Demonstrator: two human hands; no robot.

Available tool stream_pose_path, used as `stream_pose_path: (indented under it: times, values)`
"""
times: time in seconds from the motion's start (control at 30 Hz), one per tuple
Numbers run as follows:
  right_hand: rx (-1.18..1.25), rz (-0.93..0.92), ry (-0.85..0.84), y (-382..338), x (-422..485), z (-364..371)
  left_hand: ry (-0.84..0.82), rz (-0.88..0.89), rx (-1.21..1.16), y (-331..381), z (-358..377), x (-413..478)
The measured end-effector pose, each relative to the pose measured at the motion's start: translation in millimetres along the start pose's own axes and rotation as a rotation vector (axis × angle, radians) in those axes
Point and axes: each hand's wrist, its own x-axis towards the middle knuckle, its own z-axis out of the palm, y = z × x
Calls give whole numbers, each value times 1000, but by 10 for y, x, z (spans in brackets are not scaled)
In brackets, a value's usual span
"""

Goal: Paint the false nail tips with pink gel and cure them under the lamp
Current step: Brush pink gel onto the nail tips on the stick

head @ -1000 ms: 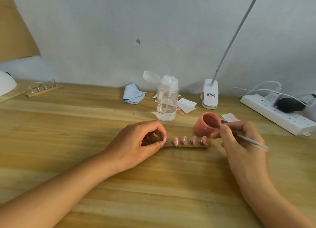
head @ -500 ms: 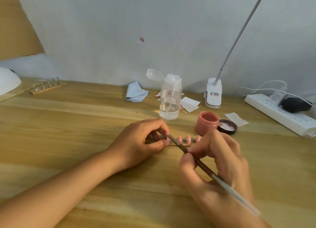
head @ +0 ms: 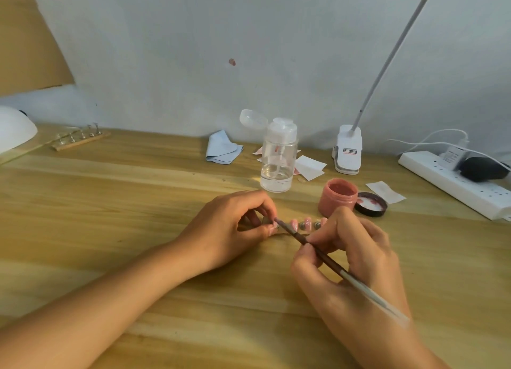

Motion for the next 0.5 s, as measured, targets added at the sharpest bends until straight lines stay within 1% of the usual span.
stream_pose_path:
  times: [0.23, 0.5]
  values:
    - [5, 10, 24, 4, -15, 2, -3, 0, -9, 2, 0, 3]
    - [21, 47, 10, 12, -24, -20, -2, -11, -22, 5, 3, 6]
